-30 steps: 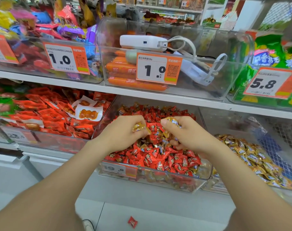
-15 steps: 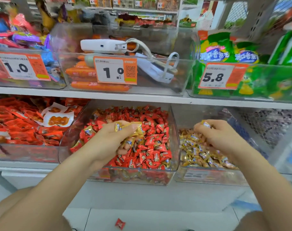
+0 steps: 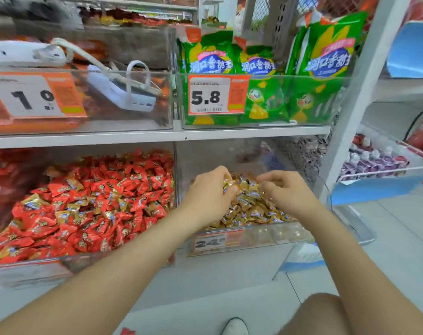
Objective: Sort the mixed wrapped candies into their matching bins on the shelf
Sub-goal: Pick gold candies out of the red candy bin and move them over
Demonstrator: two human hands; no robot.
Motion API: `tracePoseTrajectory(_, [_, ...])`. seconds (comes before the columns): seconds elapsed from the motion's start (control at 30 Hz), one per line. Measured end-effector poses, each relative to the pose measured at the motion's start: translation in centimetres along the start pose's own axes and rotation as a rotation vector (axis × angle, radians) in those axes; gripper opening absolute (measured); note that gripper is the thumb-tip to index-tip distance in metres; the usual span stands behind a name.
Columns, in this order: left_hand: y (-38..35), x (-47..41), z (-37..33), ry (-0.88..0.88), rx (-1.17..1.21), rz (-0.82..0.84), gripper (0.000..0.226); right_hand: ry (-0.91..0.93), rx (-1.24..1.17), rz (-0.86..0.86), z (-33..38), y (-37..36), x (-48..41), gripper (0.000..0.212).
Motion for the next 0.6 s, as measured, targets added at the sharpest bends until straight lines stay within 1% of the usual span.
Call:
tracePoseTrajectory(0.07, [-2.8, -1.4, 0.7, 0.016, -0.046, 0.144, 0.037, 0.017, -0.001, 0.051, 0.5, -0.5, 0.7, 0.02])
tracePoseTrajectory(0.13, [-4.2, -1.9, 0.5, -0.02, -0.068, 0.289, 0.053, 0.056, 0.007, 0.099, 1.7, -1.4, 1.4, 0.02])
tracePoseTrajectory(0.17, [-4.4, -1.9, 0.3, -0.056, -0.093, 0.326, 0.054, 0.086, 0.024, 0.11, 2.5, -1.9, 1.6, 0.02])
tracePoseTrajectory(0.2, [-4.0, -1.7, -0.1, -0.096, -0.122, 0.335, 0.049, 0.114, 0.044, 0.117, 3.4, -2.3, 1.9, 0.02])
tracePoseTrajectory(0.23, [-3.1, -1.4, -0.5, -0.139, -0.157, 0.308, 0.04, 0.143, 0.065, 0.116, 4.3, -2.7, 2.2, 0.019])
tracePoseTrajectory(0.27, [-1.7, -0.9, -1.0, -0.186, -0.193, 0.245, 0.032, 0.178, 0.083, 0.109, 5.4, -3.1, 2.4, 0.018])
tracePoseTrajectory(0.37, [4.0, 2.7, -1.4, -0.312, -0.317, -0.029, 0.021, 0.288, 0.103, 0.092, 9.7, -4.4, 3.9, 0.019])
tracePoseTrajectory(0.43, [7.7, 5.8, -0.3, -0.357, -0.307, -0.165, 0.014, 0.366, 0.086, 0.13, 12.9, -6.3, 5.6, 0.016])
tracePoseTrajectory(0.5, [10.5, 8.2, 2.9, -0.307, -0.298, -0.198, 0.01, 0.481, 0.088, 0.223, 16.0, -9.3, 7.5, 0.017])
tracePoseTrajectory(0.57, [12.0, 9.6, 7.2, -0.205, -0.327, -0.14, 0.012, 0.61, 0.151, 0.352, 18.3, -13.1, 9.2, 0.027])
tracePoseTrajectory(0.6, [12.3, 10.2, 9.6, -0.124, -0.356, -0.089, 0.018, 0.664, 0.206, 0.416, 19.0, -15.0, 9.8, 0.032])
Point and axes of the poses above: each hand's wrist, its own x-axis away from the middle knuckle, its own y-axis out of the back of the hand, z = x × y, the point moved 10 cm from there along -x, towards the middle knuckle, and after that the axes turned 3 degrees about -x, right-handed, at the moved point
